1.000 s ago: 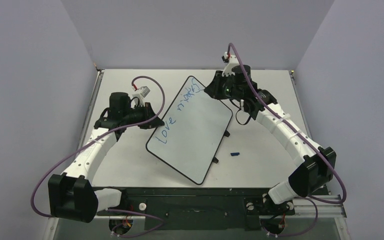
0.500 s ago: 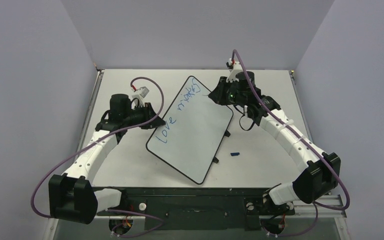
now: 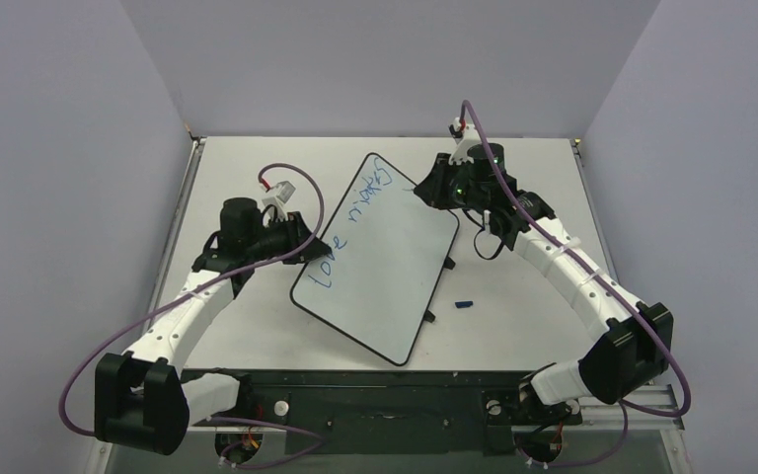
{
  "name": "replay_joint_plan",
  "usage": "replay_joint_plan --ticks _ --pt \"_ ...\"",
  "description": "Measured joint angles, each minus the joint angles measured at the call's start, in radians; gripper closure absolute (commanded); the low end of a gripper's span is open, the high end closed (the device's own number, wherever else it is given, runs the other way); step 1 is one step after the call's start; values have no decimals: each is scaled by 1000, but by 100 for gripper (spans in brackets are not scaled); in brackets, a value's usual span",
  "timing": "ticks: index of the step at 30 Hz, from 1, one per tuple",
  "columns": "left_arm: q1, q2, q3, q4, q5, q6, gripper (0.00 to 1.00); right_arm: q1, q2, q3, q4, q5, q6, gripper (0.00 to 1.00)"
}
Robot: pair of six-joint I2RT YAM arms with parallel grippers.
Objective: Write a sentence on the whiteboard
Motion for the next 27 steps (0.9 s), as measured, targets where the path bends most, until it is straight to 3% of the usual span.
replay_joint_plan --ticks 7,17,22,27 --pt "-4 0 -3 28 -5 -22 62 -3 0 -1 0 -1 0 100" --pt "-4 51 -3 123 -10 -46 58 -6 0 -1 0 -5 3 100" --pt "-4 129 21 170 -10 -60 58 -6 -2 -3 0 -7 3 100" --pt "-5 246 96 209 2 -72 72 -6 -14 -13 0 -8 3 100"
